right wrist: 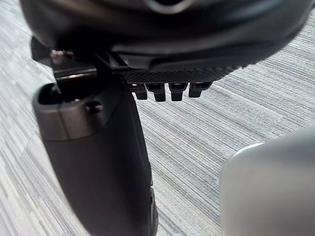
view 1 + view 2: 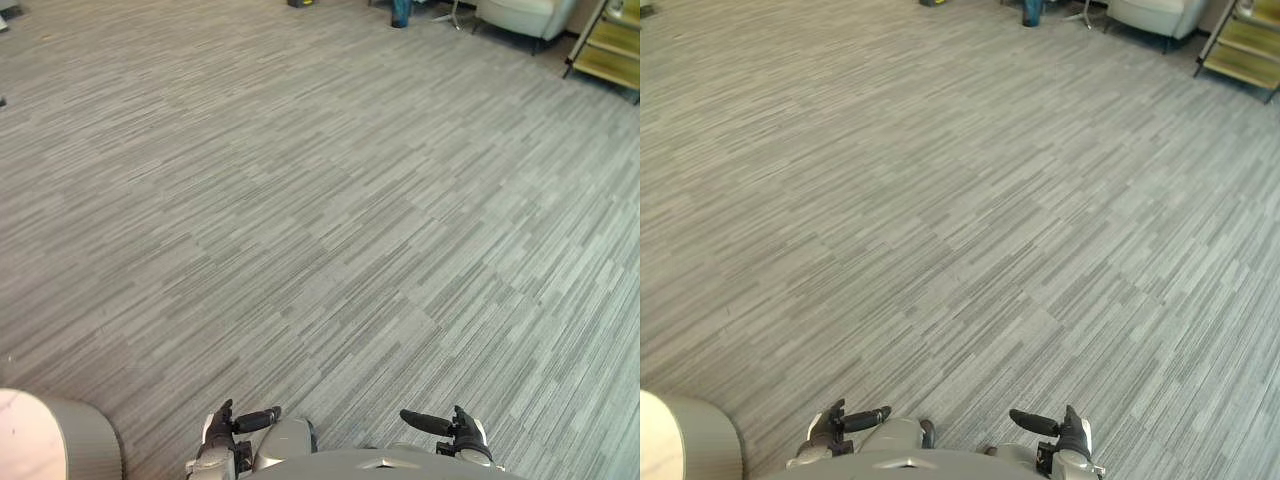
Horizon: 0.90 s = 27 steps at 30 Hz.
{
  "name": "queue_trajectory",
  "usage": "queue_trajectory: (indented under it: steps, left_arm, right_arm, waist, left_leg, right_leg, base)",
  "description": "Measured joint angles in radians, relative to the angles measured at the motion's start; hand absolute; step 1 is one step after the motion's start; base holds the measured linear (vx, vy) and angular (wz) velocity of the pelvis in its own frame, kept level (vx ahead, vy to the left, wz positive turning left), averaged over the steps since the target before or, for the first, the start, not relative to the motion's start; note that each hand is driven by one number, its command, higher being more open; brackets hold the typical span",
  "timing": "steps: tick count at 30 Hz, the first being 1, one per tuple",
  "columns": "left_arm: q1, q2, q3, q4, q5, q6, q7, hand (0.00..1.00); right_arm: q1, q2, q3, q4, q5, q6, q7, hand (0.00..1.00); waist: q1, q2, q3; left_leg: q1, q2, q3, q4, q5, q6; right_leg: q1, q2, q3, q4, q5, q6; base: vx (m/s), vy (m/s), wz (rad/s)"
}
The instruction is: Pick up cushions and gather them together orderly.
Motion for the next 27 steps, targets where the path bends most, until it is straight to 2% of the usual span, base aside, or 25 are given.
queue_trajectory:
  steps: [1,2,3,4,5,6,7,8,9,10,11,13,14,15,16,17,18,19,20,21,22,24,25,26,27]
  left_arm:
    - [-0.002,0.008,-0.002,0.0,0.004,0.0,-0.001,1.0]
    - [-0.005,0.01,-0.006,-0.001,0.007,0.0,-0.001,1.0]
    - [-0.008,0.015,-0.025,-0.012,0.017,-0.001,0.0,1.0]
    - [-0.011,0.022,-0.05,-0.017,0.02,-0.002,0.001,1.0]
    - [-0.016,0.022,-0.056,-0.016,0.02,-0.002,0.001,1.0]
    - [-0.027,0.019,-0.059,-0.015,0.02,-0.002,0.001,1.0]
    - [-0.037,0.015,-0.084,-0.015,0.02,-0.003,0.002,1.0]
    - [-0.039,0.014,-0.101,-0.015,0.02,-0.004,0.0,1.0]
    - [-0.04,0.013,-0.122,-0.013,0.02,-0.004,-0.001,1.0]
    - [-0.051,0.012,-0.137,0.004,0.019,-0.004,-0.002,1.0]
    - [-0.077,-0.005,-0.162,0.035,0.023,-0.001,-0.008,1.0]
    - [-0.094,0.0,-0.198,0.04,0.041,-0.015,-0.024,1.0]
    - [-0.096,-0.009,-0.198,0.044,0.041,-0.016,-0.022,1.0]
    - [-0.096,-0.011,-0.196,0.045,0.041,-0.018,-0.021,1.0]
    - [-0.097,-0.018,-0.196,0.046,0.046,-0.021,-0.019,1.0]
    - [-0.097,-0.02,-0.196,0.046,0.048,-0.021,-0.019,1.0]
    - [-0.099,-0.028,-0.194,0.043,0.061,-0.021,-0.021,1.0]
    - [-0.101,-0.032,-0.169,0.042,0.069,-0.02,-0.023,1.0]
    - [-0.099,-0.035,-0.152,0.04,0.071,-0.02,-0.022,1.0]
    - [-0.085,-0.042,-0.121,0.013,0.068,-0.02,-0.02,1.0]
    - [-0.079,-0.039,-0.121,-0.011,0.068,-0.023,-0.018,1.0]
    - [-0.075,-0.04,-0.123,-0.047,0.067,-0.03,-0.018,1.0]
    - [-0.075,-0.041,-0.124,-0.053,0.065,-0.033,-0.018,1.0]
    - [-0.075,-0.043,-0.124,-0.06,0.064,-0.034,-0.019,1.0]
    - [-0.077,-0.044,-0.123,-0.074,0.062,-0.034,-0.02,1.0]
  right_arm:
    - [-0.001,0.005,0.0,-0.013,-0.003,0.001,0.008,1.0]
    - [0.0,0.006,-0.001,-0.019,-0.004,0.001,0.01,1.0]
    - [0.001,0.006,-0.019,-0.038,0.0,0.001,0.021,1.0]
    - [-0.004,0.006,-0.018,-0.043,-0.003,-0.004,0.024,1.0]
    - [-0.006,0.007,-0.018,-0.044,-0.005,-0.006,0.026,1.0]
    - [-0.011,0.006,-0.019,-0.046,-0.011,-0.01,0.033,1.0]
    - [-0.023,0.006,-0.02,-0.045,-0.02,-0.013,0.034,1.0]
    - [-0.031,0.008,-0.02,-0.044,-0.02,-0.015,0.034,1.0]
    - [-0.043,0.01,-0.02,-0.036,-0.021,-0.017,0.033,1.0]
    - [-0.055,0.006,-0.025,-0.022,-0.018,-0.019,0.036,1.0]
    - [-0.09,-0.004,-0.032,0.013,-0.021,-0.021,0.034,1.0]
    - [-0.126,-0.02,-0.06,0.064,-0.021,-0.021,0.032,1.0]
    - [-0.124,-0.029,-0.088,0.074,-0.007,-0.015,0.033,1.0]
    - [-0.123,-0.034,-0.096,0.083,-0.008,-0.012,0.032,1.0]
    - [-0.116,-0.047,-0.098,0.09,-0.012,-0.011,0.031,1.0]
    - [-0.114,-0.048,-0.1,0.09,-0.011,-0.011,0.031,1.0]
    - [-0.101,-0.05,-0.11,0.086,-0.008,-0.011,0.03,1.0]
    - [-0.088,-0.052,-0.112,0.066,-0.007,-0.009,0.026,1.0]
    - [-0.08,-0.054,-0.105,0.048,-0.005,-0.01,0.021,1.0]
    - [-0.065,-0.056,-0.086,0.029,0.0,-0.012,0.015,1.0]
    - [-0.063,-0.048,-0.078,0.027,0.002,-0.012,0.013,1.0]
    - [-0.063,-0.023,-0.071,0.033,0.003,-0.01,0.013,1.0]
    - [-0.067,-0.021,-0.072,0.033,0.001,-0.011,0.014,1.0]
    - [-0.071,-0.017,-0.069,0.035,0.003,-0.009,0.018,1.0]
    - [-0.078,-0.01,-0.071,0.037,0.003,-0.008,0.016,1.0]
  waist:
    - [-0.003,-0.018,0.006]
    - [-0.008,-0.024,0.008]
    - [-0.023,-0.029,0.011]
    - [-0.034,-0.025,0.014]
    - [-0.037,-0.029,0.014]
    - [-0.04,-0.029,0.015]
    - [-0.052,-0.028,0.017]
    - [-0.061,-0.028,0.019]
    - [-0.069,-0.036,0.022]
    - [-0.078,-0.04,0.03]
    - [-0.076,-0.015,0.039]
    - [-0.094,-0.011,0.062]
    - [-0.094,0.006,0.061]
    - [-0.092,0.009,0.059]
    - [-0.095,0.026,0.062]
    - [-0.096,0.029,0.061]
    - [-0.106,0.037,0.061]
    - [-0.117,0.053,0.071]
    - [-0.114,0.059,0.079]
    - [-0.108,0.075,0.083]
    - [-0.103,0.071,0.085]
    - [-0.076,0.058,0.085]
    - [-0.074,0.056,0.086]
    - [-0.071,0.054,0.087]
    - [-0.059,0.044,0.093]
  left_leg:
    - [0.074,-0.02,0.041,-0.051,0.0,0.0]
    - [0.088,-0.025,0.044,-0.056,-0.002,0.003]
    - [0.14,-0.03,0.048,-0.076,-0.015,0.025]
    - [0.2,-0.029,0.054,-0.102,-0.03,0.034]
    - [0.226,-0.026,0.057,-0.113,-0.031,0.034]
    - [0.267,-0.012,0.064,-0.132,-0.032,0.033]
    - [0.307,0.022,0.065,-0.151,-0.037,0.025]
    - [0.321,0.04,0.065,-0.16,-0.045,0.012]
    - [0.337,0.049,0.068,-0.172,-0.055,0.003]
    - [0.364,0.059,0.066,-0.184,-0.069,-0.017]
    - [0.346,0.074,0.046,-0.178,-0.073,-0.013]
    - [0.317,0.014,-0.016,-0.209,-0.047,-0.008]
    - [0.301,0.014,-0.009,-0.205,-0.002,0.0]
    - [0.306,0.021,0.002,-0.184,-0.001,-0.001]
    - [0.288,0.041,-0.013,-0.104,0.004,-0.007]
    - [0.277,0.045,-0.017,-0.076,0.004,-0.007]
    - [0.201,0.056,-0.036,0.102,0.014,-0.026]
    - [0.097,0.088,-0.049,0.371,0.092,-0.08]
    - [0.039,0.113,-0.049,0.509,0.145,-0.087]
    - [-0.059,0.158,-0.027,0.714,0.109,-0.064]
    - [-0.115,0.166,-0.009,0.769,0.078,-0.048]
    - [-0.211,0.16,0.069,0.682,0.012,-0.013]
    - [-0.23,0.152,0.084,0.617,-0.001,-0.013]
    - [-0.253,0.137,0.097,0.513,-0.003,-0.009]
    - [-0.265,0.09,0.089,0.257,0.014,-0.017]
  right_leg:
    - [-0.081,-0.032,0.002,0.226,-0.021,0.041]
    - [-0.102,-0.042,-0.008,0.286,-0.018,0.047]
    - [-0.177,-0.085,-0.057,0.475,0.018,0.089]
    - [-0.226,-0.139,-0.125,0.594,0.011,0.059]
    - [-0.243,-0.166,-0.157,0.614,-0.001,0.039]
    - [-0.267,-0.203,-0.217,0.601,-0.015,0.015]
    - [-0.297,-0.221,-0.28,0.514,-0.018,0.01]
    - [-0.317,-0.223,-0.297,0.438,-0.012,0.013]
    - [-0.338,-0.22,-0.3,0.332,0.019,0.033]
    - [-0.332,-0.195,-0.313,0.269,0.095,-0.037]
    - [-0.317,-0.143,-0.304,0.224,0.106,-0.046]
    - [-0.292,-0.099,-0.27,0.154,0.121,-0.063]
    - [-0.276,-0.079,-0.269,0.142,0.116,-0.07]
    - [-0.268,-0.068,-0.266,0.139,0.11,-0.078]
    - [-0.226,-0.043,-0.269,0.097,0.103,-0.078]
    - [-0.217,-0.038,-0.27,0.085,0.103,-0.079]
    - [-0.169,-0.025,-0.282,0.032,0.104,-0.077]
    - [-0.094,-0.006,-0.296,-0.028,0.107,-0.081]
    - [-0.047,0.012,-0.293,-0.063,0.106,-0.09]
    - [0.03,0.041,-0.287,-0.111,0.095,-0.11]
    - [0.078,0.043,-0.279,-0.139,0.087,-0.116]
    - [0.166,0.036,-0.238,-0.216,0.096,-0.099]
    - [0.183,0.032,-0.229,-0.237,0.096,-0.095]
    - [0.206,0.025,-0.216,-0.259,0.096,-0.089]
    - [0.246,0.004,-0.185,-0.296,0.093,-0.076]
  base:
    - [0.42,-0.06,-0.89]
    - [0.26,-0.057,-0.62]
    - [0.35,-0.077,-0.36]
    - [0.37,-0.078,-0.39]
    - [0.38,-0.08,-0.32]
    - [0.38,-0.161,-0.2]
    - [0.37,-0.19,-0.13]
    - [0.42,-0.269,-0.09]
    - [0.28,-0.196,-0.13]
    - [0.43,-0.292,-0.47]
    - [0.33,-0.215,-0.77]
    - [0.21,-0.183,-0.78]
    - [0.11,-0.119,-0.43]
    - [0.14,-0.117,-0.32]
    - [0.15,-0.104,-0.19]
    - [0.23,-0.132,-0.02]
    - [0.28,-0.127,0.22]
    - [0.29,-0.122,0.21]
    - [0.38,-0.115,0.03]
    - [0.4,-0.083,-0.17]
    - [0.42,-0.078,-0.28]
    - [0.36,-0.048,-0.48]
    - [0.37,-0.013,-0.51]
    - [0.43,0.041,-0.53]
    - [0.37,0.068,-0.54]
